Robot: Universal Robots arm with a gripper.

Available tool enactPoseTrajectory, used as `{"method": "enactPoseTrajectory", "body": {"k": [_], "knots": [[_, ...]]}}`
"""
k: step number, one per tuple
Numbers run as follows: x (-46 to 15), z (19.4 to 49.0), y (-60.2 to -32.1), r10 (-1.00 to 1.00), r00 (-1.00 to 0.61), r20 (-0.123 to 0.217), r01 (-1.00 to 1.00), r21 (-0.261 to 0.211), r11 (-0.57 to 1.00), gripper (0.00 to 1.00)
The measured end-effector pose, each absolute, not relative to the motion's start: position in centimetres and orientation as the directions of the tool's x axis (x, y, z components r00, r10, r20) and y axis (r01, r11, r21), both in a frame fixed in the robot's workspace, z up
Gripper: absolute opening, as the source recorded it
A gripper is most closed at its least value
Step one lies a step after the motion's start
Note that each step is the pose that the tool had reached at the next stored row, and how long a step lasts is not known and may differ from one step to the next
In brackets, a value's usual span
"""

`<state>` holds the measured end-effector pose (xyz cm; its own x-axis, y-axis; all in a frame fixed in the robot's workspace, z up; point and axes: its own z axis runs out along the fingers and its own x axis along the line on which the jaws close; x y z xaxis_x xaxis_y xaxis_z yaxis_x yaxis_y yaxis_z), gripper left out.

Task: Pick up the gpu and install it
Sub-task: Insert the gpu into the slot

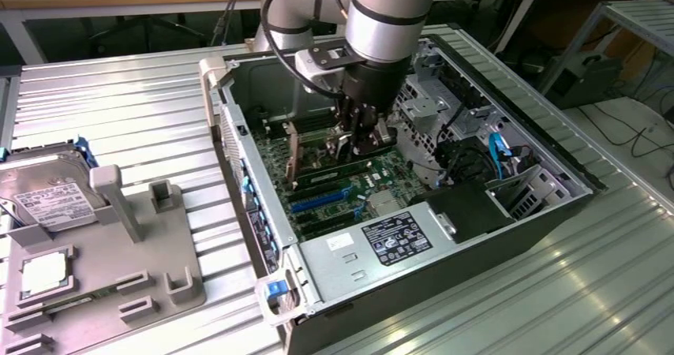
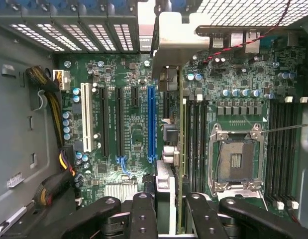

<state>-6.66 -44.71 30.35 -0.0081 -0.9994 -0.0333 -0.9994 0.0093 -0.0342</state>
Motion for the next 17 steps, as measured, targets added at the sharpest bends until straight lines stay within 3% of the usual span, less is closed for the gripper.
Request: {"method": "enactPoseTrajectory", "body": {"k": [17], "knots": [[-7.17, 29.64, -45.16, -0.999, -0.040, -0.033, -0.999, -0.034, 0.041, 0.28]]}}
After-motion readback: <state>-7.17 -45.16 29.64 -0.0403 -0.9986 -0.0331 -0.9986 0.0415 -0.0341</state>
